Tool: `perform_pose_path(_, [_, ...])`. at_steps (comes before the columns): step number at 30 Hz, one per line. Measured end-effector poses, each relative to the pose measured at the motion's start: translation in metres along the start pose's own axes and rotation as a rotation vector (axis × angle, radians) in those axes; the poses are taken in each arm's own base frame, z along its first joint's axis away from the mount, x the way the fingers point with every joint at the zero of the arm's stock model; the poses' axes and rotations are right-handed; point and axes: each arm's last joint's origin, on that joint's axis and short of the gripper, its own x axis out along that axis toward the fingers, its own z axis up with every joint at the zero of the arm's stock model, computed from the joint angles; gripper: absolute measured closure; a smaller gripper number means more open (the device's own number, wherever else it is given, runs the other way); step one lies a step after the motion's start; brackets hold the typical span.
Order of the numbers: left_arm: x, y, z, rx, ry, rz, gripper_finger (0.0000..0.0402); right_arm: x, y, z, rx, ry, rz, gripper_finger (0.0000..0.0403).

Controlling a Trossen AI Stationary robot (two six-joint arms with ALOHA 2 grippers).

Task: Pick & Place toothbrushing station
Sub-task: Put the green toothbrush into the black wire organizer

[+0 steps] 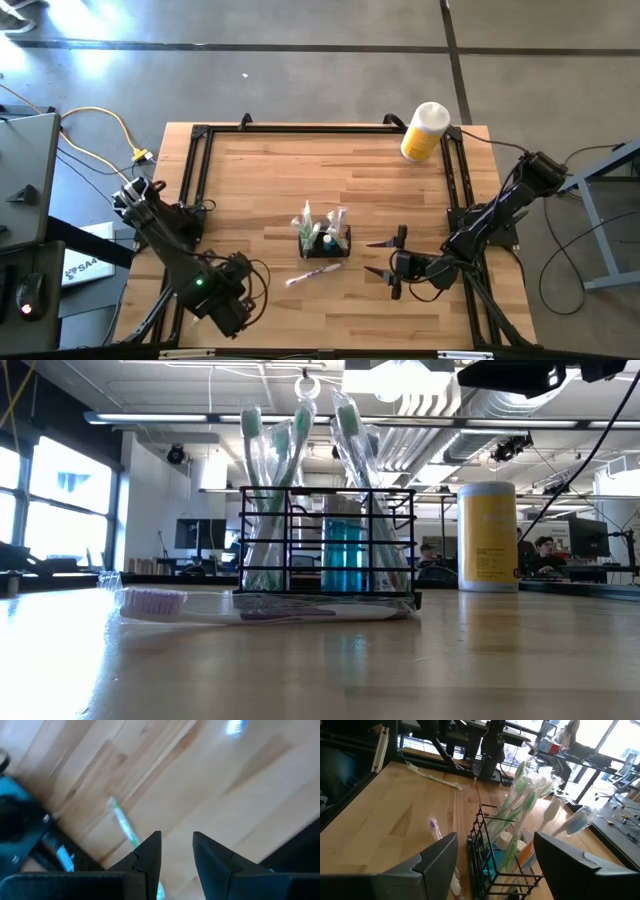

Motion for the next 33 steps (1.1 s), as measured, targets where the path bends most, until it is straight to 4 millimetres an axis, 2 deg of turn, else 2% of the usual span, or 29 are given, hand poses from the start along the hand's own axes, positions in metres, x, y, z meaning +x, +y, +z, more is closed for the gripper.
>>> perform_pose_path(5, [0.024,0.003,0.002,-0.013,0.02,0.073,0.0293,0.0,0.0,-0.001,-0.005,0.004,0.0,0.0149])
perform_pose_path(11, [0.055,0.009,-0.002,-0.064,0.153,0.138,0.0293,0.0,0.0,-0.001,-0.011,0.007,0.007,0.0149])
perform_pose_path(20, [0.091,0.023,-0.007,-0.009,0.197,0.194,0.0293,0.001,-0.001,-0.001,-0.02,0.011,0.001,0.0149])
perform_pose_path(26, [0.108,0.03,-0.012,-0.015,0.253,0.192,0.0293,0.001,0.0,-0.001,-0.021,0.012,0.026,0.0149])
perform_pose_path(31, [0.117,0.035,-0.015,-0.081,0.279,0.113,0.0293,0.001,0.0,-0.001,-0.022,0.013,0.051,0.0149])
perform_pose_path(33, [0.121,0.042,-0.016,-0.12,0.279,0.131,0.0293,0.001,0.0,-0.001,-0.022,0.013,0.05,0.0149])
